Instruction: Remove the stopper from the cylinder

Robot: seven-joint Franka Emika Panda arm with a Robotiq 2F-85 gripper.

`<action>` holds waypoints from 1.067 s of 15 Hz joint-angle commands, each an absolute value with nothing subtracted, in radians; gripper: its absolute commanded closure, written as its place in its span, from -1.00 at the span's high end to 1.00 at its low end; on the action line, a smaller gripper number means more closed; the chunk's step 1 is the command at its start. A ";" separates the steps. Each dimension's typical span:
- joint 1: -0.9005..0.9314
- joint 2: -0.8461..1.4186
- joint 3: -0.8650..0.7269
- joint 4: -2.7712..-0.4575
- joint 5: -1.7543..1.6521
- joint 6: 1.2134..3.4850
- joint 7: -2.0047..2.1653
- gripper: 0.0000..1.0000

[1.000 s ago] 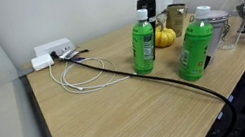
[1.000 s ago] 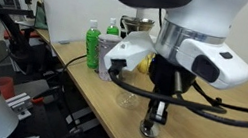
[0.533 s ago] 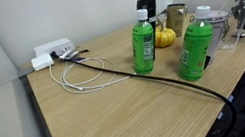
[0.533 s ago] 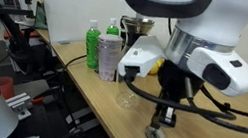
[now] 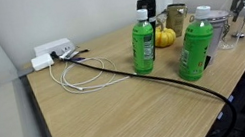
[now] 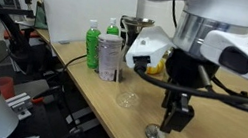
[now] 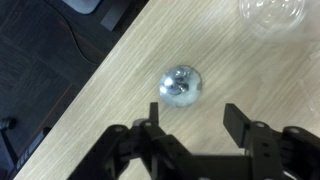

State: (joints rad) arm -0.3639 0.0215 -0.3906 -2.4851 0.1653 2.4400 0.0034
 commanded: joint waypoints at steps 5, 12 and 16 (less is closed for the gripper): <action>-0.378 -0.282 -0.374 -2.504 0.038 2.352 0.045 1.00; -0.346 -0.496 -0.327 -2.470 0.042 2.248 -0.005 1.00; -0.270 -0.625 -0.309 -2.469 0.065 2.136 -0.115 1.00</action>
